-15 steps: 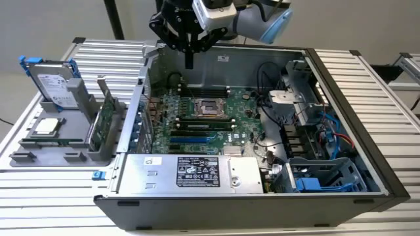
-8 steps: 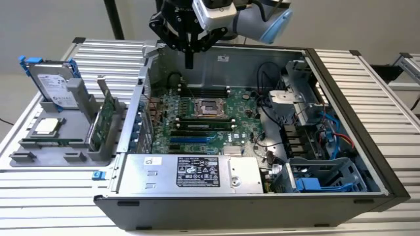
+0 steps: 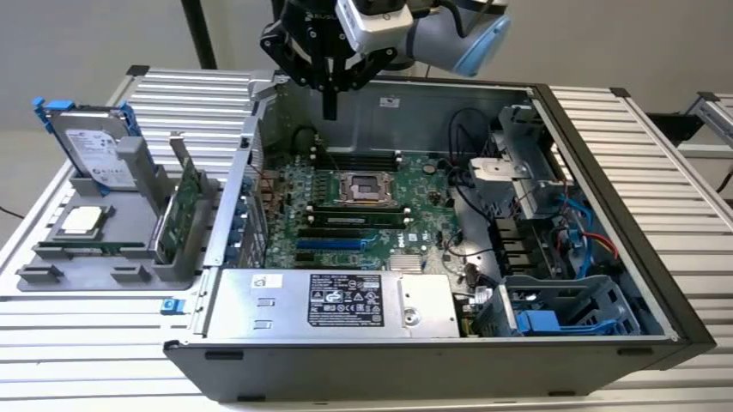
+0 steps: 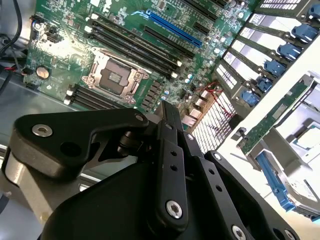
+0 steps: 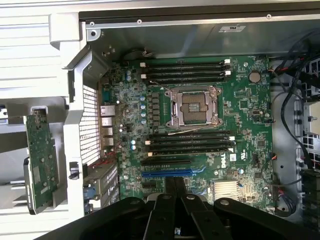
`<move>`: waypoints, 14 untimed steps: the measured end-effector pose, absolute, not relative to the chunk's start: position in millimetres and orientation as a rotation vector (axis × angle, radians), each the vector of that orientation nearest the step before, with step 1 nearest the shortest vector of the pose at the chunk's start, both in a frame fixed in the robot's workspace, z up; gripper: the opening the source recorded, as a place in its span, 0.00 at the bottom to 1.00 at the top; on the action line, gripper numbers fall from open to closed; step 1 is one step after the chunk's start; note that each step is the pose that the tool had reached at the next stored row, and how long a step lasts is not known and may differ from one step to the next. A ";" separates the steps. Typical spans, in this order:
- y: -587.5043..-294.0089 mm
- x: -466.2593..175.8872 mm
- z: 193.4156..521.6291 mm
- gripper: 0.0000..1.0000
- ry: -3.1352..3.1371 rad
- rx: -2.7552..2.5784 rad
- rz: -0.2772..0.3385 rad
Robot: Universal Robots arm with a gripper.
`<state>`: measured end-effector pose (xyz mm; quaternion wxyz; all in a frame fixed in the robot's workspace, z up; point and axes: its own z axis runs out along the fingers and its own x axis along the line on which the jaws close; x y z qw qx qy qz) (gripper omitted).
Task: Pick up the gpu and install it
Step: 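Reach for the gpu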
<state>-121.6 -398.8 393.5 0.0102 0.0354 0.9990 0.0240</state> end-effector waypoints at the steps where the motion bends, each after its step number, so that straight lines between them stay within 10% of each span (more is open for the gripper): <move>1: -398.8 -122.1 393.5 0.00 3.118 0.111 0.075; 14: -398.8 -134.9 393.4 0.00 3.118 0.110 0.075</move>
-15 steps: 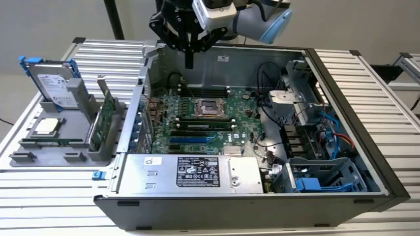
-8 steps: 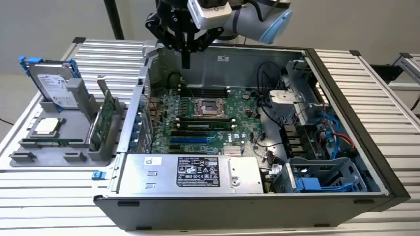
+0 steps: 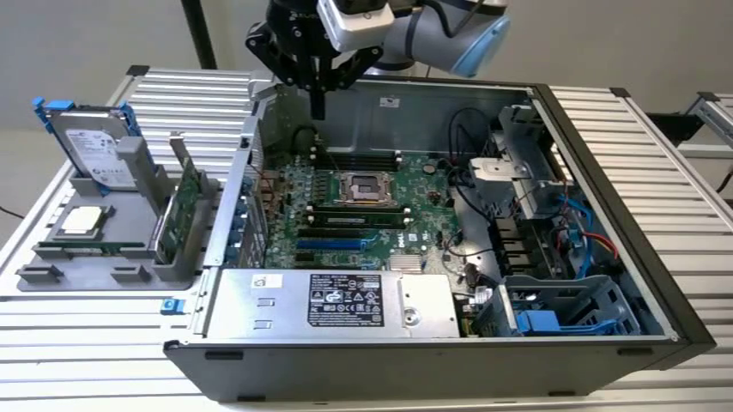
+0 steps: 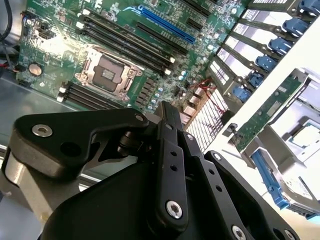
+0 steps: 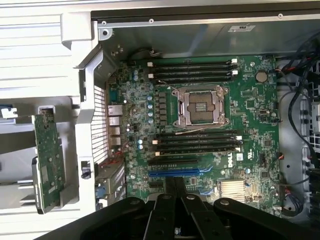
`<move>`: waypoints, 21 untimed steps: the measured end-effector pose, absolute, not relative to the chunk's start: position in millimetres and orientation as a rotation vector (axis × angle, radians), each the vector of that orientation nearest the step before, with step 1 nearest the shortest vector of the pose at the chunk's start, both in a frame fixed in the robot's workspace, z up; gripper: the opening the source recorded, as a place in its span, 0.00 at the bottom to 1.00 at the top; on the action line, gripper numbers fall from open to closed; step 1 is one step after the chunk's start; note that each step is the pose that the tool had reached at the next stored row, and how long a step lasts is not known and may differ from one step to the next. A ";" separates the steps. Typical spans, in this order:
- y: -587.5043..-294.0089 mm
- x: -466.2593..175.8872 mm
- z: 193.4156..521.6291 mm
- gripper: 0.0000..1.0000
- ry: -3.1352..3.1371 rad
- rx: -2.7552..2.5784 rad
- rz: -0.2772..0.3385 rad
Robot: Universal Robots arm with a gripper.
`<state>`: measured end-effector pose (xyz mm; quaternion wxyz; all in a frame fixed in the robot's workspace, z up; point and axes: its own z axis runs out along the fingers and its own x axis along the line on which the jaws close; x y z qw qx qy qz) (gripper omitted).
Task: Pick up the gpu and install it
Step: 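Reach for the gpu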
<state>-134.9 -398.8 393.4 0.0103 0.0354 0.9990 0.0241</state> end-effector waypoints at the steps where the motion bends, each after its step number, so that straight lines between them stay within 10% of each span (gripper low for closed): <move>1: -398.8 -135.6 393.4 0.00 3.118 0.110 0.075; 21: -398.8 -148.5 393.4 0.00 3.118 0.110 0.075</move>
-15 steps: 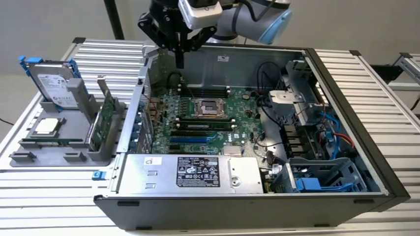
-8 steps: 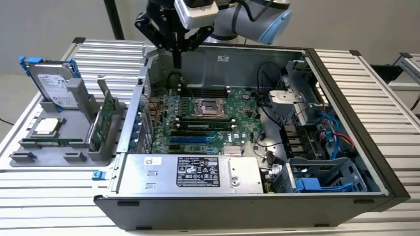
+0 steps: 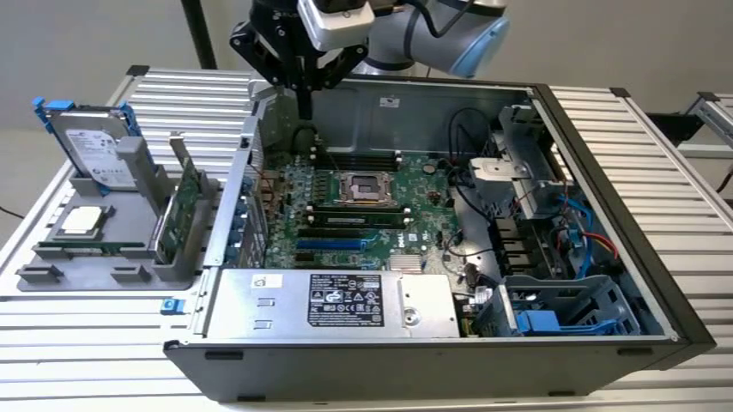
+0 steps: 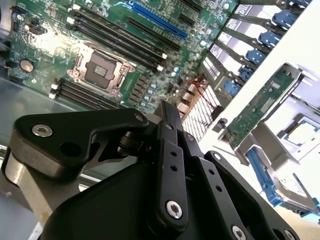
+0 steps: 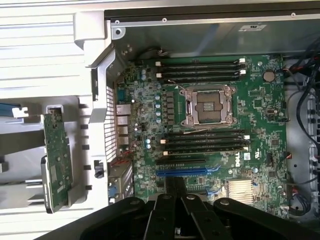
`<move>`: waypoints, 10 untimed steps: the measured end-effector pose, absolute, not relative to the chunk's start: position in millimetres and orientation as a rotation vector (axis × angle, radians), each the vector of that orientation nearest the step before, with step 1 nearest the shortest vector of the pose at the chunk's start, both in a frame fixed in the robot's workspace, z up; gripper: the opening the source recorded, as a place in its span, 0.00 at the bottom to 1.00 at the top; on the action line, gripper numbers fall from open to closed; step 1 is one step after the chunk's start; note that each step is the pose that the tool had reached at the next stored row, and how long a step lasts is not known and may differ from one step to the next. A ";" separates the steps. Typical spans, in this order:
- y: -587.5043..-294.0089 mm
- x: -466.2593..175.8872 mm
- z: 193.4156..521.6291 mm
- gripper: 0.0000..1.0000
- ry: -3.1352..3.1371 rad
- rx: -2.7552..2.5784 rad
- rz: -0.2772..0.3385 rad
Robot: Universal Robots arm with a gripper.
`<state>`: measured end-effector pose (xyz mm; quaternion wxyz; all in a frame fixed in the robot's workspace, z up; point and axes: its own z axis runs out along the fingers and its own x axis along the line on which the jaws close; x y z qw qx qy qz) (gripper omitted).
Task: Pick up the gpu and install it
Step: 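Reach for the gpu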
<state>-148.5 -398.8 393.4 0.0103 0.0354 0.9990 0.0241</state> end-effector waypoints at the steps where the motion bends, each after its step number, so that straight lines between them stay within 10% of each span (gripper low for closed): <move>1: -398.8 -149.1 393.4 0.00 3.118 0.110 0.075; 10: -398.8 -154.1 393.4 0.00 3.118 0.110 0.075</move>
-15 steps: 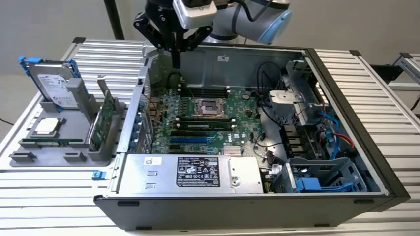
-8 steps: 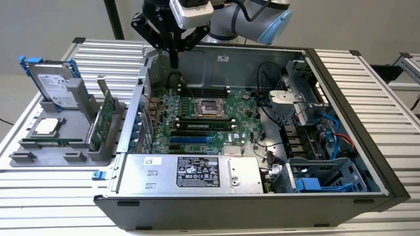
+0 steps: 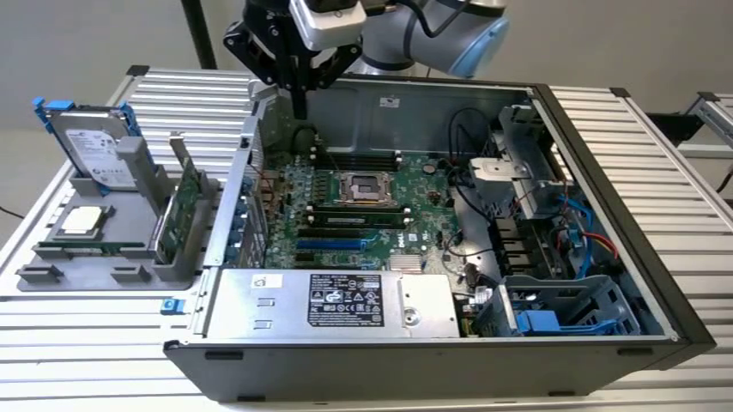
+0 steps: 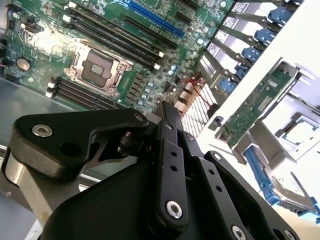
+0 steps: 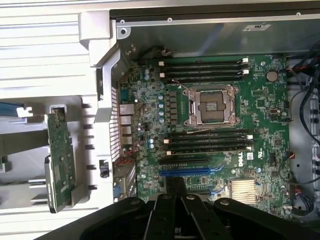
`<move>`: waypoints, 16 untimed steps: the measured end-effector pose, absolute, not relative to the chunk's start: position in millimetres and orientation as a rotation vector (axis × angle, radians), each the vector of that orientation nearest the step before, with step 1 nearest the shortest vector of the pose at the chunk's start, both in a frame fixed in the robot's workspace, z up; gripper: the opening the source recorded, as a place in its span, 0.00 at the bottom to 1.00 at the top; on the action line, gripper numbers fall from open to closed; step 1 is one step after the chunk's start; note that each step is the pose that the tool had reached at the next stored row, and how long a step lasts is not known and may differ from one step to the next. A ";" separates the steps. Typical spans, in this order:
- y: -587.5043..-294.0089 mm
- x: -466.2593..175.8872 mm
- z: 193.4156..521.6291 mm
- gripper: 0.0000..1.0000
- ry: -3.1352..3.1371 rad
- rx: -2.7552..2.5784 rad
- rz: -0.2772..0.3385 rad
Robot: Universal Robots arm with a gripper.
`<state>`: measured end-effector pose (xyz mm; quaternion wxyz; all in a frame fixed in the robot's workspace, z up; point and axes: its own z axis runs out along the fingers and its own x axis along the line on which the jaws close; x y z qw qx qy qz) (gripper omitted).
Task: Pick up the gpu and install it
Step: 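Reach for the gpu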
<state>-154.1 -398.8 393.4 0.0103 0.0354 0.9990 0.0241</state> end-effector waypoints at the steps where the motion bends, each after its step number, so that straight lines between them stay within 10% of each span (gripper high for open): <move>1: -398.8 -154.6 393.4 0.00 3.118 0.110 0.075; 16: -398.8 -162.9 393.4 0.00 3.118 0.110 0.075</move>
